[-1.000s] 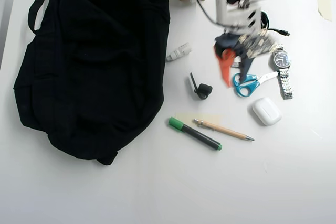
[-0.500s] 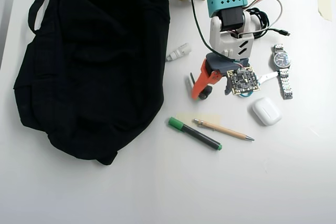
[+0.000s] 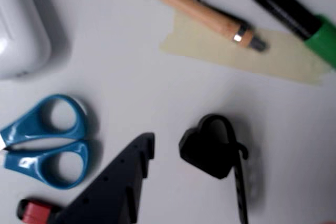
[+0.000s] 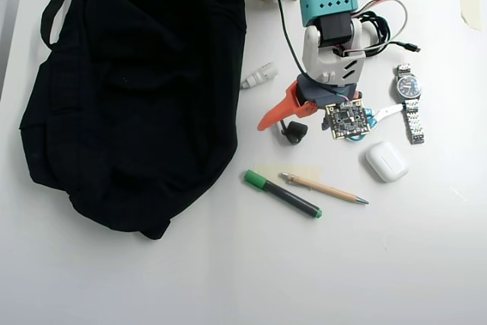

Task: Put the black bike light into the black bag

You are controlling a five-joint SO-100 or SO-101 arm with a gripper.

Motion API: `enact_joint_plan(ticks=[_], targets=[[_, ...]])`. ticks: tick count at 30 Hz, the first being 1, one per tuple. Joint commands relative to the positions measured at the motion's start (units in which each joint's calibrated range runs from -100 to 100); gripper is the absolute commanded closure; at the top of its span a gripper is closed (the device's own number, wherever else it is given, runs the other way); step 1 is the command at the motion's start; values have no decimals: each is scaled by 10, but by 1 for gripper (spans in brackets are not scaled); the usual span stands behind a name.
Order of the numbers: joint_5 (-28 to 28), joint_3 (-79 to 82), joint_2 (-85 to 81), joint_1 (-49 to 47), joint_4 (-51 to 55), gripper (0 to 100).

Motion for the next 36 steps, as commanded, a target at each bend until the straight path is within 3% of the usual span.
enact_joint_plan(ticks=[1, 22, 28, 36], targets=[[-2, 26, -5, -3, -37, 50], [-13, 81, -4, -14, -78, 52], [-13, 105, -4, -17, -137, 59], [-21, 110, 15, -16, -140, 60]])
